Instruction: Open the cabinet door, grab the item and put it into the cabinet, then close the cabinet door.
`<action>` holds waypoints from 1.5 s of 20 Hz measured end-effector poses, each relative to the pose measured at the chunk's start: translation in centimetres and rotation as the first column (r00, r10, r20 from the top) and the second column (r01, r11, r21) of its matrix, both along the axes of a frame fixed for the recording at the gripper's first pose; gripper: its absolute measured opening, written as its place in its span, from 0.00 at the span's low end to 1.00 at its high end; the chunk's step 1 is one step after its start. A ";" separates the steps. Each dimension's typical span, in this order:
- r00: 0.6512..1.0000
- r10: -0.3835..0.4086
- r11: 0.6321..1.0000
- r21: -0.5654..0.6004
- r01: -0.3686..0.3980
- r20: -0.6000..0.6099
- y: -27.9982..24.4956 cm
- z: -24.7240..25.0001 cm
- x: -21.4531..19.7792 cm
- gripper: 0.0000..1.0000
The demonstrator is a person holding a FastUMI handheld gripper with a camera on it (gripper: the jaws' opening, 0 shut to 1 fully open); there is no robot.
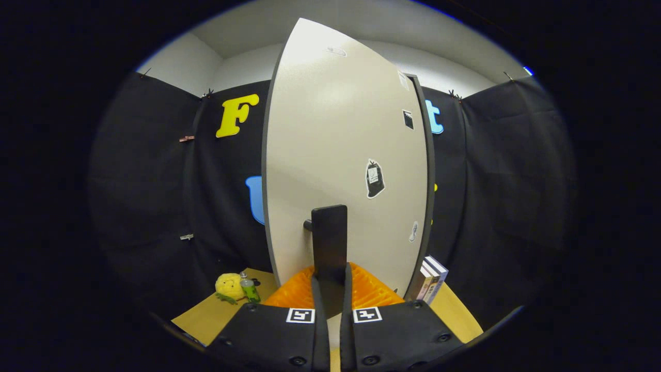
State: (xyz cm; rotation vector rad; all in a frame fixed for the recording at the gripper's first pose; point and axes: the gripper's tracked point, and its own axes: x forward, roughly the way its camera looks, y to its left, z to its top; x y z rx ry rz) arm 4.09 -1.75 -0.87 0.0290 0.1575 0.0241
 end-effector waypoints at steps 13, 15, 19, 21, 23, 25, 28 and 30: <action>0.988 -0.157 0.987 -0.031 0.156 -0.003 -8.2 0.5 -3.3 0.11; 0.988 -0.153 0.987 -0.061 0.151 -0.023 -9.0 -0.1 -3.8 0.14; 0.976 -0.218 0.970 -0.112 0.216 -0.002 -12.8 0.1 -4.5 0.16; 0.966 -0.259 0.963 -0.080 0.258 -0.004 -15.0 0.2 -4.7 0.13; 0.964 -0.265 0.964 -0.039 0.265 0.000 -17.0 0.1 -5.1 0.13; 0.965 -0.262 0.965 0.022 0.262 0.013 -19.5 0.3 -5.6 0.13; 0.974 -0.223 0.975 0.011 0.223 0.042 -21.6 0.0 -6.1 0.40; 0.977 -0.206 0.978 0.021 0.206 0.057 -23.0 0.0 -6.2 0.54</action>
